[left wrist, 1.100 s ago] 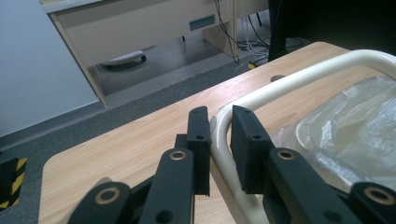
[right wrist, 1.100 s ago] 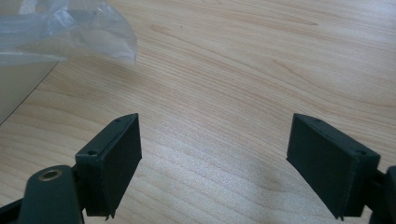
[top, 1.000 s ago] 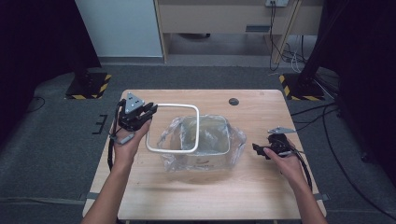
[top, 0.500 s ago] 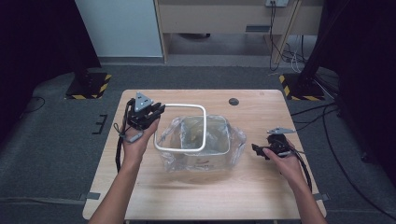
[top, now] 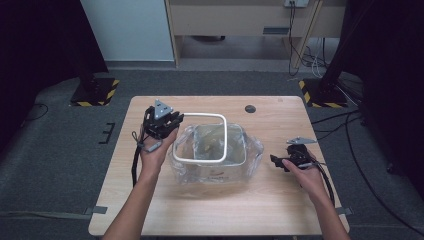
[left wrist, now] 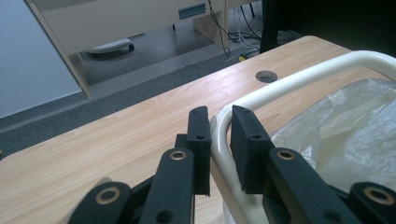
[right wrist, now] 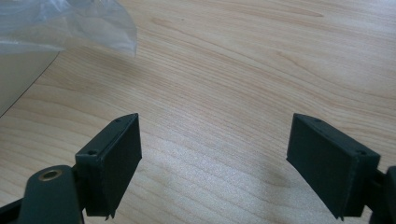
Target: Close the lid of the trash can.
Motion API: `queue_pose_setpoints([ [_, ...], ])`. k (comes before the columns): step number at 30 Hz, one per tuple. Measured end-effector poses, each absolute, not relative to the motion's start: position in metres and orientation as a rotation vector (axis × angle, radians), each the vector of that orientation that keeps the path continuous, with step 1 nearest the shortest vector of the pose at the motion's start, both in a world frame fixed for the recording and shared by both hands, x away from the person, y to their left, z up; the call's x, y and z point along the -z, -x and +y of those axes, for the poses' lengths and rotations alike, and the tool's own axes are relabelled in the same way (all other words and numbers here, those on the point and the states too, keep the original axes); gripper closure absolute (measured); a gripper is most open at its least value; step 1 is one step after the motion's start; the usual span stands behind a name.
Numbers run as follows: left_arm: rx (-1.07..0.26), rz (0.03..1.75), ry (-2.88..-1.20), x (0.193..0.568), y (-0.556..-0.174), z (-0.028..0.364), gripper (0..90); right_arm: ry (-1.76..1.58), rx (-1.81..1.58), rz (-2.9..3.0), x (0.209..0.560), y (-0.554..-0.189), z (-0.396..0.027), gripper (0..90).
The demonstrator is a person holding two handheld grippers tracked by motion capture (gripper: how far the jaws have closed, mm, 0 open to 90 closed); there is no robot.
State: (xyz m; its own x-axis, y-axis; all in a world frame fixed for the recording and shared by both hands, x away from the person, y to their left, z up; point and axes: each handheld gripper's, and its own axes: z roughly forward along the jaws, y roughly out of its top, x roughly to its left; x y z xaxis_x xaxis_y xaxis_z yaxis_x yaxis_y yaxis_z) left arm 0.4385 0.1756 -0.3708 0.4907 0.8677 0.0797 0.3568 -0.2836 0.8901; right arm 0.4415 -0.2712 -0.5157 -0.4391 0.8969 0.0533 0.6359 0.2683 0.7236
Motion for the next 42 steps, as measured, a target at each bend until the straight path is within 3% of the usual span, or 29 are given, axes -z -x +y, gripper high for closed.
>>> queue_pose_setpoints([
  [42,-0.688,1.136,-1.881,0.380,-0.440,0.119,77.7,-1.420,-1.014,2.167,0.525,-0.437,-0.282,17.7],
])
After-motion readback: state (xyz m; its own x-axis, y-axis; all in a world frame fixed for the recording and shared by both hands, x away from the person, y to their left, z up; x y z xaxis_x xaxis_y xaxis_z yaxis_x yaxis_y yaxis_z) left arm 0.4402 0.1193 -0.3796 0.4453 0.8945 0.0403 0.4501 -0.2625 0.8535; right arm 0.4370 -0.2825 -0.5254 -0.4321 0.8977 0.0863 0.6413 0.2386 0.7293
